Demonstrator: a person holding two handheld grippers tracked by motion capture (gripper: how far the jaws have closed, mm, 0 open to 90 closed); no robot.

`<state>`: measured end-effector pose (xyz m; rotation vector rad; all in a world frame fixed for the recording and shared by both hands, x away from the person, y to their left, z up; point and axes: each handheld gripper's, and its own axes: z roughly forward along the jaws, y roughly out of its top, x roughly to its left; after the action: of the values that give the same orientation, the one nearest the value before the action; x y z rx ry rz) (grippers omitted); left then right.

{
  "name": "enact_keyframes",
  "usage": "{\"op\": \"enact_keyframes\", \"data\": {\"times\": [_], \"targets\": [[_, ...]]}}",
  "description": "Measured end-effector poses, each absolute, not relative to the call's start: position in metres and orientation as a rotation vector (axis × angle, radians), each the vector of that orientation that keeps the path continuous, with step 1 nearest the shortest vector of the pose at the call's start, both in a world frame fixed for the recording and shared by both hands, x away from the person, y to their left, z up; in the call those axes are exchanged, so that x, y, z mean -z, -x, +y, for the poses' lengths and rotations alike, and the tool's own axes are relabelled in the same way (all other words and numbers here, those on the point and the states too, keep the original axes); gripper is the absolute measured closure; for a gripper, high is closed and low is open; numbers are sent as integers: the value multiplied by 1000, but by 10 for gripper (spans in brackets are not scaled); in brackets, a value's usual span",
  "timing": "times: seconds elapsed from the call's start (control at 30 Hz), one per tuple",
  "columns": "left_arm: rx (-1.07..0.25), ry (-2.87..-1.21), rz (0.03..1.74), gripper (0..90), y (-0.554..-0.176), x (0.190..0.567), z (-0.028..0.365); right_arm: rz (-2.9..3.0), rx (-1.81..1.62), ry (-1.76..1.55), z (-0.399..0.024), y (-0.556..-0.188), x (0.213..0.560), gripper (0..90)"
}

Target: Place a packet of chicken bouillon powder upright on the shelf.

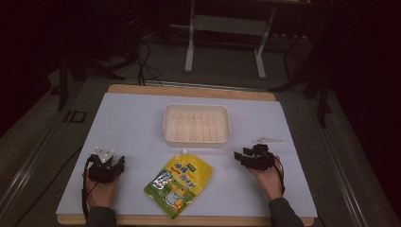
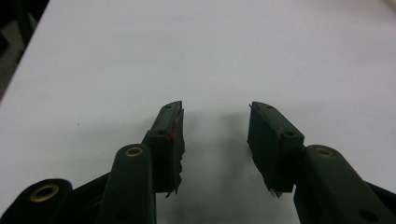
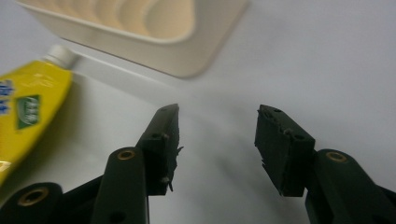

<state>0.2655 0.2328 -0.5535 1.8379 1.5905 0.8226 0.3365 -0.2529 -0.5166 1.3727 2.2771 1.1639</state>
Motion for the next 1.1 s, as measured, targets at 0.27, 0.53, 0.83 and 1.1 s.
{"op": "enact_keyframes", "data": {"times": [0.27,0.53,0.83,1.1], "targets": [[-797,-1810,1626,552,-267,554,236,2354,-1235,-1341,-230,-342,507,543],[-799,-1815,1626,545,-267,554,235,2449,-1291,-1279,-202,-344,501,570],[-799,-1816,1624,541,-267,554,235,2540,-1308,-1228,-175,-345,506,579],[-804,-1816,1625,536,-267,554,235,2618,-1257,-1200,-153,-348,515,580]]}}
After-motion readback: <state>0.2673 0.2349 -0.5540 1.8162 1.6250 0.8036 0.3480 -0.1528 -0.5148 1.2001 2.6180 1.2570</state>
